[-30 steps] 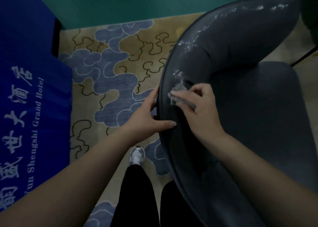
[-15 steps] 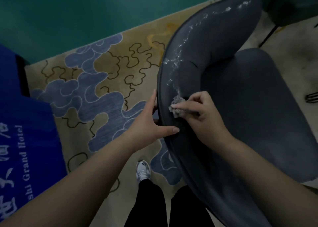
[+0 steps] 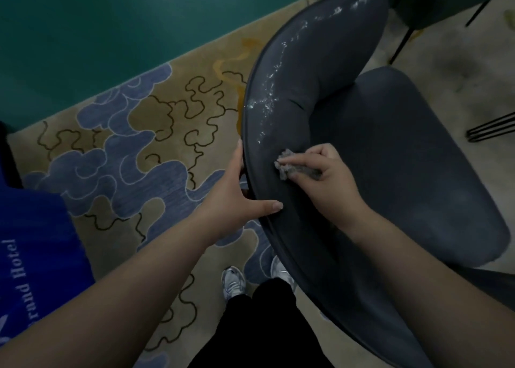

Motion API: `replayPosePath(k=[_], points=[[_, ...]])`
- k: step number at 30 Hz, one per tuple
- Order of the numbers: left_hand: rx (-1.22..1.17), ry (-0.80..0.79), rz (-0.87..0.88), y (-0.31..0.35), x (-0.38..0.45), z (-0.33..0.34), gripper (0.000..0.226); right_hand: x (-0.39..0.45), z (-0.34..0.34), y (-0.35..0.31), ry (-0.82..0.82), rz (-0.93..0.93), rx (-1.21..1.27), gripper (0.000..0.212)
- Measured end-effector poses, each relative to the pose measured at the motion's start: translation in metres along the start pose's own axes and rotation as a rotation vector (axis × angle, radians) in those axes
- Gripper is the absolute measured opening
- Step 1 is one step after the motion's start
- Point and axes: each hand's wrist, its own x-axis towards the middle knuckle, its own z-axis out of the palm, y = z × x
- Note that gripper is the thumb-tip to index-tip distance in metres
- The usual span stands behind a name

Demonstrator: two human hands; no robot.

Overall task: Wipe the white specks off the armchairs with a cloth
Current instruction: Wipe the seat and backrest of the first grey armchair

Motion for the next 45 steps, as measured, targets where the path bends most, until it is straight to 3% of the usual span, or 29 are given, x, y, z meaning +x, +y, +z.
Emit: replayPosePath(k=[4,9,13,19,25,33,39,42,45], points=[[0.010,0.021,-0.041,0.002,0.000,0.001,0.128,0.029,0.008,-0.008,0.120,0.040,0.040,0.028],[0.036,0.030,-0.055,0.006,-0.002,0.002,0.128,-0.017,-0.012,0.005,-0.028,-0.021,0.056,0.033],[0.022,0.038,-0.068,0.008,-0.002,0.003,0.127,-0.013,-0.011,0.005,-0.025,-0.017,0.046,0.031],[0.014,0.051,-0.055,0.006,-0.002,0.005,0.127,0.062,0.013,-0.018,0.025,-0.137,-0.066,0.026],[-0.012,0.051,-0.068,0.006,-0.002,0.004,0.126,0.019,0.003,-0.003,-0.097,-0.360,-0.166,0.032],[-0.072,0.103,-0.080,0.007,0.006,0.000,0.114,0.101,0.011,-0.031,-0.118,-0.355,-0.289,0.024],[-0.094,0.130,-0.039,0.009,0.020,-0.009,0.107,0.057,0.012,-0.019,-0.129,-0.464,-0.305,0.021],[-0.052,0.108,-0.035,0.009,0.028,-0.013,0.087,0.087,0.015,-0.029,-0.170,-0.459,-0.362,0.021],[0.008,0.097,-0.040,0.017,0.037,-0.020,0.081,0.127,0.019,-0.044,-0.088,-0.433,-0.458,0.021]])
